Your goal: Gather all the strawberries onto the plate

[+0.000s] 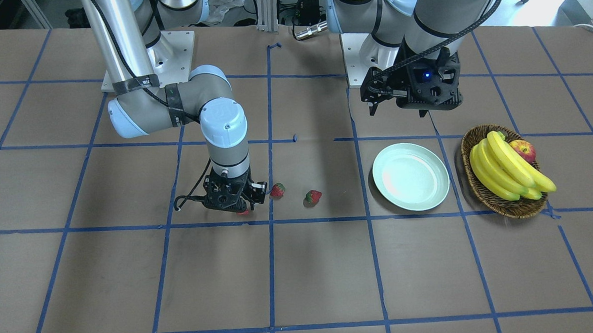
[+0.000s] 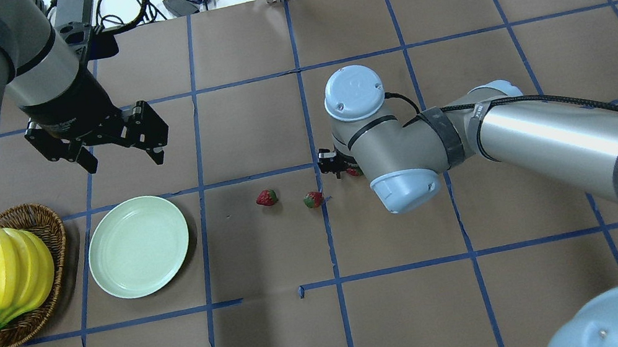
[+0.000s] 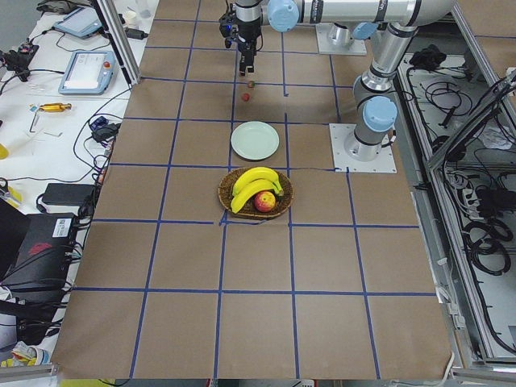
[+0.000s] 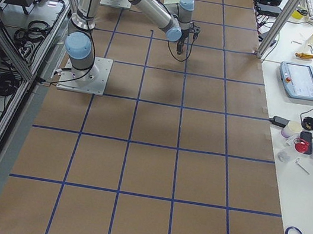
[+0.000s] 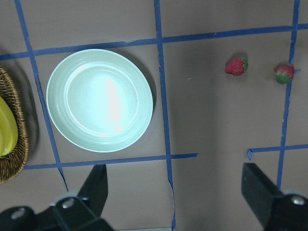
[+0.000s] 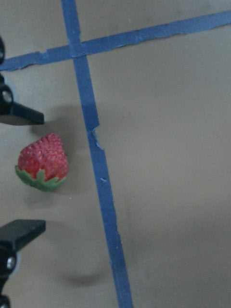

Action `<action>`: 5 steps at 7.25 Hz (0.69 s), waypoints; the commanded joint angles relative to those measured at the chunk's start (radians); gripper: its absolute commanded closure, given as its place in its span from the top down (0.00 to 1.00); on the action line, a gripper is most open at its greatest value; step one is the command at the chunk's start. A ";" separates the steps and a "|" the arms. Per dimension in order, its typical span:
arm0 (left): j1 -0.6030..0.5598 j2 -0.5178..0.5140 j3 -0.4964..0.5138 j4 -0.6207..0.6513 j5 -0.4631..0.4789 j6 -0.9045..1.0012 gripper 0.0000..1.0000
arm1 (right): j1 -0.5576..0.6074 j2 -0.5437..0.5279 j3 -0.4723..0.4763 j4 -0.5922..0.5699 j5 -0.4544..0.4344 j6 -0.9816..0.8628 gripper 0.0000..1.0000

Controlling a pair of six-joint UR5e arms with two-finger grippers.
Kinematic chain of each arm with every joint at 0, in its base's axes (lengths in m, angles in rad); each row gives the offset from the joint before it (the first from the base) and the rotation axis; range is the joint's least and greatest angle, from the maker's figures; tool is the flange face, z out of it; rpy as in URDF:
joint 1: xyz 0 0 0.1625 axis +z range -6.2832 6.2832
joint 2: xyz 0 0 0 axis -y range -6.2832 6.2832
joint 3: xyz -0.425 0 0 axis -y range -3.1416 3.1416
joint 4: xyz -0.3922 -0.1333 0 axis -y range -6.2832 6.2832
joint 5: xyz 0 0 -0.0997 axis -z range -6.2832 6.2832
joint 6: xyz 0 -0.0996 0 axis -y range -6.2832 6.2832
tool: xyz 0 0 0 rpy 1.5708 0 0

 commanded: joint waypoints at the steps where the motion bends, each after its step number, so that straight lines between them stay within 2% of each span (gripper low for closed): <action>1: 0.001 0.000 0.000 0.000 0.000 0.000 1.00 | -0.002 0.000 -0.012 -0.001 0.008 0.017 0.00; 4: 0.000 0.000 0.000 0.000 -0.002 0.000 1.00 | 0.004 -0.012 -0.100 0.003 0.056 0.130 0.00; 5: 0.000 0.000 0.000 0.000 -0.002 0.000 1.00 | 0.012 -0.020 -0.100 0.000 0.191 0.173 0.00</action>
